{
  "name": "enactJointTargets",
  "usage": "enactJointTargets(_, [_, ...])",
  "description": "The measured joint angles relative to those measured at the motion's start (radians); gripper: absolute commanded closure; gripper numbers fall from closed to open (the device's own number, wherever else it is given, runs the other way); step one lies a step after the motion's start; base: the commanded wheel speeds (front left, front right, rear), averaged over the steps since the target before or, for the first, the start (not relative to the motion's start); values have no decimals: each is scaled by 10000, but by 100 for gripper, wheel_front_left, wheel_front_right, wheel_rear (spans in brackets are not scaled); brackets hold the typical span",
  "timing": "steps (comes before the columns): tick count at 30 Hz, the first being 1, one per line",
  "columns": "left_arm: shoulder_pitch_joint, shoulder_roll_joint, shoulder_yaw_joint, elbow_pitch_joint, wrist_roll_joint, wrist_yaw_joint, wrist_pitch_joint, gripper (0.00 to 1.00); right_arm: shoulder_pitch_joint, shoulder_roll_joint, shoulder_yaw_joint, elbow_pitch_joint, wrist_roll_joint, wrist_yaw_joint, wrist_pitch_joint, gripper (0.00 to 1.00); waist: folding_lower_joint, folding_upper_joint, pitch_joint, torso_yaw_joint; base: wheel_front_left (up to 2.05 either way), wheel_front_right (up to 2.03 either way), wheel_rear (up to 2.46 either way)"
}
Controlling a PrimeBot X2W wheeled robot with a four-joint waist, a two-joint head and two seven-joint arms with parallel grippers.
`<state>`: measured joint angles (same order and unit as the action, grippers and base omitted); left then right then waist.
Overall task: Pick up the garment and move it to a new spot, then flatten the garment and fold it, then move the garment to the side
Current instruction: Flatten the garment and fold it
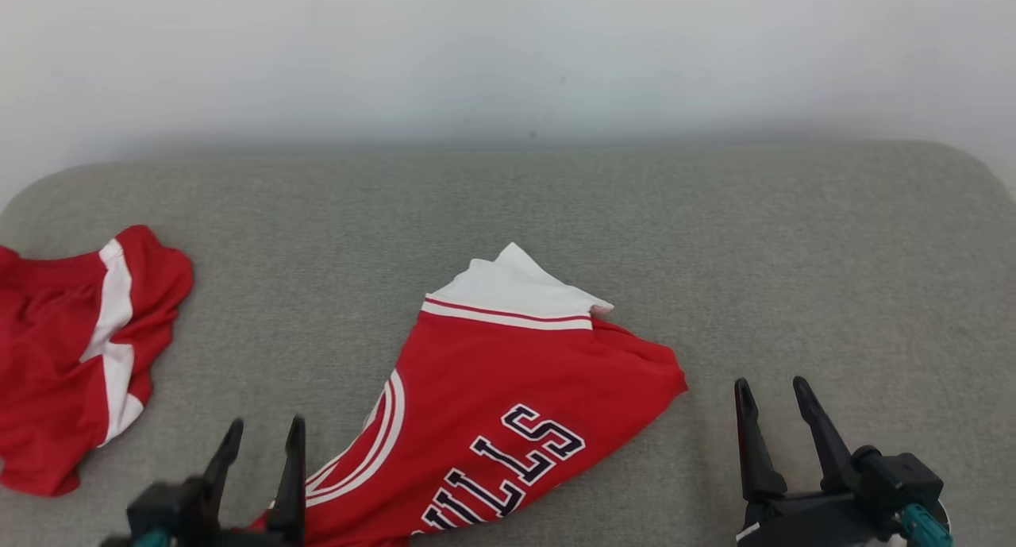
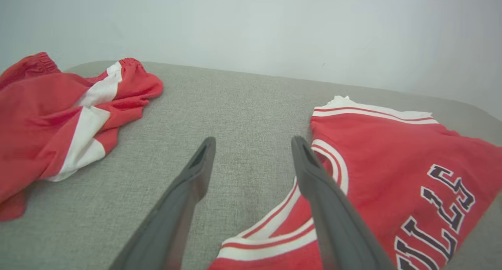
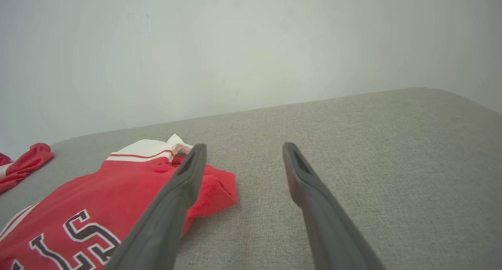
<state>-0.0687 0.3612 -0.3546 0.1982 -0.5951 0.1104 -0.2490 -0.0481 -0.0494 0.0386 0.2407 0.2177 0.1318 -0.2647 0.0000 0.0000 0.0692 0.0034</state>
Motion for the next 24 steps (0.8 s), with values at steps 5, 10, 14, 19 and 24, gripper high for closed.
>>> enactJointTargets(5, [-1400,-2,-209,702,50,-523,270,0,-172,0,73,-23,-33,0,2,0,0,0,121,-357,0,0,0])
enactJointTargets(10, [-2592,-94,-380,1588,31,-988,591,0,-352,-6,111,-56,-40,0,0,0,0,1,328,-806,0,0,0])
enactJointTargets(14, [-3359,-157,-502,2514,-71,-1358,943,0,-382,-8,132,-58,40,0,0,0,1,1,531,-1217,0,0,0])
enactJointTargets(19, [-3967,-359,-744,3942,-232,-1647,1697,0,-534,-4,144,-61,134,0,0,0,1,1,800,-1695,0,0,0])
enactJointTargets(24, [-4165,-614,-932,4817,-422,-1852,2165,0,-544,-6,105,-58,192,0,0,0,1,1,1005,-2021,0,0,0])
